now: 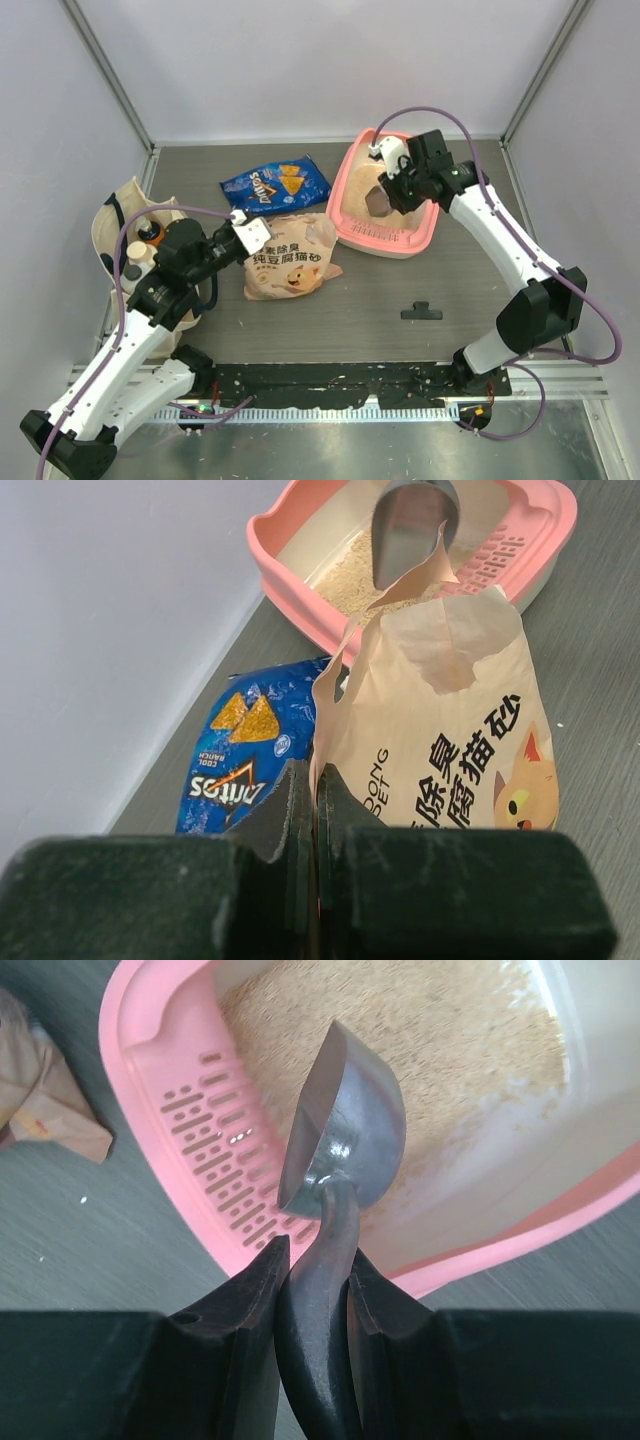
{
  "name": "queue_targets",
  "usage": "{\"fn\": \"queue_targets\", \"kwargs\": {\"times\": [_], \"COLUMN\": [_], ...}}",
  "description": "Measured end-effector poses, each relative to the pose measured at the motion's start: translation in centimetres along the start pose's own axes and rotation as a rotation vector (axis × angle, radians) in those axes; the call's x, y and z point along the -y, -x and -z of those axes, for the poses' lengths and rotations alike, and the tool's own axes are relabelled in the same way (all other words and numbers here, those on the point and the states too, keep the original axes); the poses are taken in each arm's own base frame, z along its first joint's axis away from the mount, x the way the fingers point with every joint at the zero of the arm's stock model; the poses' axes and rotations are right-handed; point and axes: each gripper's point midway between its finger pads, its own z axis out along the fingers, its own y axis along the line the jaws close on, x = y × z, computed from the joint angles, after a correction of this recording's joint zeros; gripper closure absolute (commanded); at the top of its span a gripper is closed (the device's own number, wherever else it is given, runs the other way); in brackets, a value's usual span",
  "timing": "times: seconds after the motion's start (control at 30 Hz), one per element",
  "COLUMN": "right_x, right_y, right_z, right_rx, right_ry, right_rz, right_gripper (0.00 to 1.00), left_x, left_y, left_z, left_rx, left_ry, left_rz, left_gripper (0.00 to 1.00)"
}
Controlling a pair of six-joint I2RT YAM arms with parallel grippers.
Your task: Fill the litter box with clean litter
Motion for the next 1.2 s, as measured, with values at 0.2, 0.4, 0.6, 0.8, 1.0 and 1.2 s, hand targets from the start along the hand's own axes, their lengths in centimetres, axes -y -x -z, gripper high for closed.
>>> {"fn": "queue_targets", "kwargs": {"times": [0.2, 0.4, 0.6, 0.8, 1.0, 1.2], "right_x": [3.0, 0.6, -4.9, -8.3, -9.7, -10.4], "right_y": [6.2, 12.6, 10.9, 8.7, 8.5, 9.5], "right_z": [3.6, 9.1, 10.5, 11.7, 12.9, 14.6], "right_rx": [0.136, 0.326, 0.235, 0.128, 0.119, 0.157], "right_ry": [-0.032, 0.087, 0.278, 0.403, 0.453, 0.483], "right_rz": [-0.042, -0.122, -0.162, -0.173, -0.163, -0.141], "right_gripper": [0.99, 0.99, 0.99, 0.99, 0.98, 0.98], "left_x": [0.1, 0.1, 0.2, 0.3, 0.4, 0.5], "left_y": [0.1, 0.0, 0.0, 0.1, 0.1, 0.2], "left_z": [0.0, 0.0, 0.0, 0.0, 0.1, 0.1], "left_rx": [0.004, 0.003, 0.004, 0.003, 0.004, 0.007], "left_ry": [-0.008, -0.009, -0.009, -0.016, -0.021, -0.026], "left_rz": [0.001, 0.002, 0.007, 0.019, 0.023, 0.027], "left_gripper": [1.0, 1.0, 1.0, 1.0, 1.0, 1.0]}}
